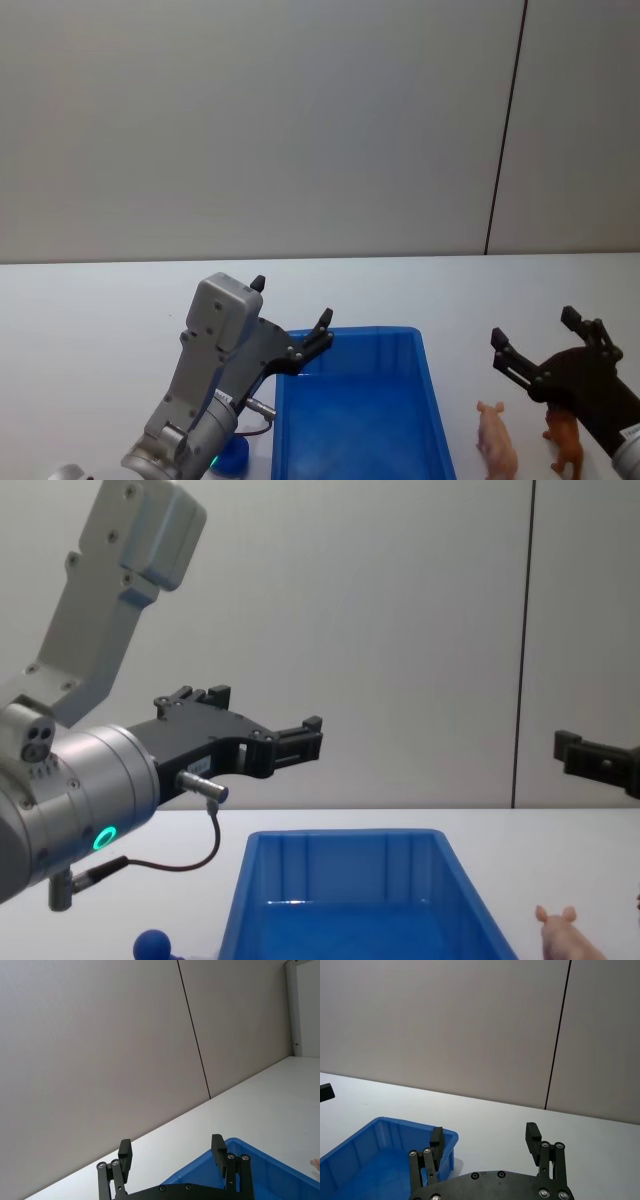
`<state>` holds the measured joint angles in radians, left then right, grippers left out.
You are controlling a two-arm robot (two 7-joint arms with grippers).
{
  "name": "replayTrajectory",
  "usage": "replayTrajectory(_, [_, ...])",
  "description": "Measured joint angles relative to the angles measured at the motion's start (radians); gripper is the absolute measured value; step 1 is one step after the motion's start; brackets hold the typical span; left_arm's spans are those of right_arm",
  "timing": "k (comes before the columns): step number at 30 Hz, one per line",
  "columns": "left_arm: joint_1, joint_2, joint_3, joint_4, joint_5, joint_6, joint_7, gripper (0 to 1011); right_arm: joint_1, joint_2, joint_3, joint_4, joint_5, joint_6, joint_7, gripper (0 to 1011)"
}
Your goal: Pick up the two dolls from the table and place them into the box.
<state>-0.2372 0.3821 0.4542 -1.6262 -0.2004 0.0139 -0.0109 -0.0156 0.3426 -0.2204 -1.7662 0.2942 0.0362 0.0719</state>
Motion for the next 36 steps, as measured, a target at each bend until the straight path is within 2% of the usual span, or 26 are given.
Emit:
replayTrajectory(14, [0.000, 0.000, 0.000, 0.000, 0.000, 0.000, 0.000, 1001, -0.025, 0.033, 0.030, -0.002, 0.055, 0.055, -0.006, 1001])
replayTrajectory(18, [0.000, 0.000, 0.000, 0.000, 0.000, 0.000, 0.000, 1001, -0.044, 0.044, 0.039, -0.005, 0.071, 0.090, -0.026, 1001])
replayTrajectory(28, [0.000, 0.000, 0.000, 0.000, 0.000, 0.000, 0.000, 1001, -0.079, 0.049, 0.044, -0.002, 0.085, 0.140, -0.077, 1001])
replayTrajectory(36, [0.000, 0.000, 0.000, 0.000, 0.000, 0.000, 0.000, 1001, -0.095, 0.035, 0.040, 0.015, 0.086, 0.166, -0.116, 1001])
